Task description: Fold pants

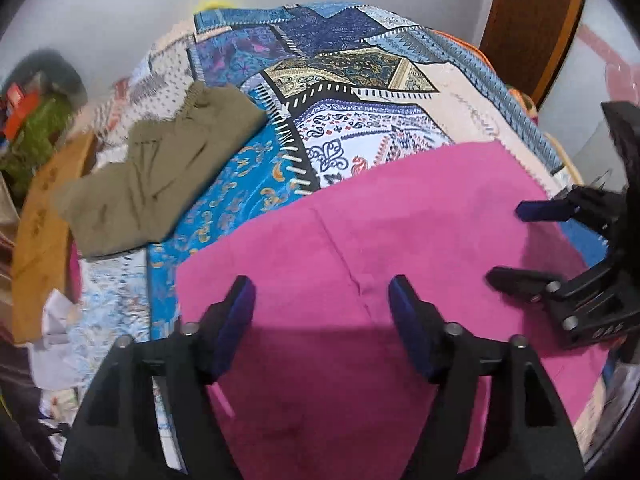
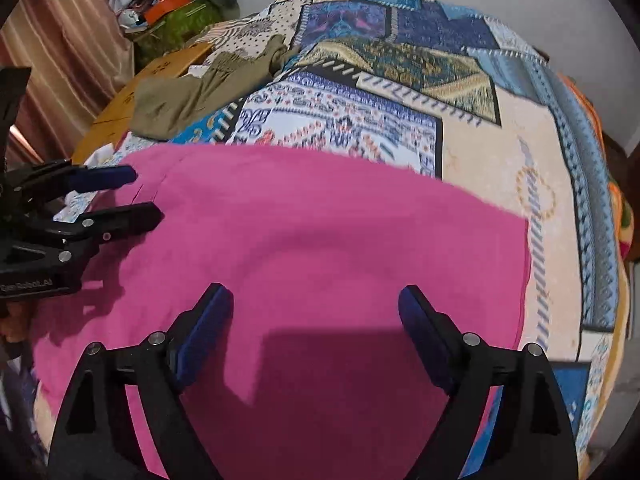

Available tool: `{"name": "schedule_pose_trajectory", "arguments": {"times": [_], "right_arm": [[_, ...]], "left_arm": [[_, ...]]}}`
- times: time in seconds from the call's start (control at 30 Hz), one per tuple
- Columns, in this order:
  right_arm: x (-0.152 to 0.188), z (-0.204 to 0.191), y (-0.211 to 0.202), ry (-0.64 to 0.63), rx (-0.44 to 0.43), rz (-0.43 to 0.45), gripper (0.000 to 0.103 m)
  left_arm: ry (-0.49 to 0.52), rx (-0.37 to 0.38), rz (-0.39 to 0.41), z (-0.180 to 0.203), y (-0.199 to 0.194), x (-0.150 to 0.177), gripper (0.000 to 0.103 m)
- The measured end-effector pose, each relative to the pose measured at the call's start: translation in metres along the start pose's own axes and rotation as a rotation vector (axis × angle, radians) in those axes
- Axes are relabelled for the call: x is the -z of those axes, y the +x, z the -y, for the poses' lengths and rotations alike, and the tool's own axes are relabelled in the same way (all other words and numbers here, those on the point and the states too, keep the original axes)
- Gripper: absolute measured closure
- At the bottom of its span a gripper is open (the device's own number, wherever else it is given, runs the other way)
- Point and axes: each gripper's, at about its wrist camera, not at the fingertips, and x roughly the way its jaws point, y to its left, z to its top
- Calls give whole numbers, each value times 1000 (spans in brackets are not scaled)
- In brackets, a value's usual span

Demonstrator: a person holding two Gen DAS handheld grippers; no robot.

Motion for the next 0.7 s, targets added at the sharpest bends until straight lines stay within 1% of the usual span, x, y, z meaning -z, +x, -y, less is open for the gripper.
{"name": "schedule_pose_trajectory", "arguments": {"times": [0.03,0.07,0.17,0.27,0.33,0.47,0.6,0.7], "right_arm": [[4,2,-3,1,-4,0,18],[8,3,-6,1,-4,4,18],[23,5,-15,-2,1,14,18],[36,6,-24,14,4,18,18],[46,9,-31,34,7,21,18],[61,13,-43,48,12,23,18],[80,16,-55,59,61,46,18],[89,17,-60,71,65,51,18]], "left_arm": [[5,-6,1,1,-1,3,25],[5,-7,1,1,-3,7,24],[-34,4,-1,-7,-11,18,20],[-107,41,-5,-18,-19,33,20],[-138,57,-13,-22,-24,40,19],[-172,50,-8,-24,-36,56,18],[-189,37,11,-23,-48,79,18],[-203,37,21,-26,-55,89,18]]}}
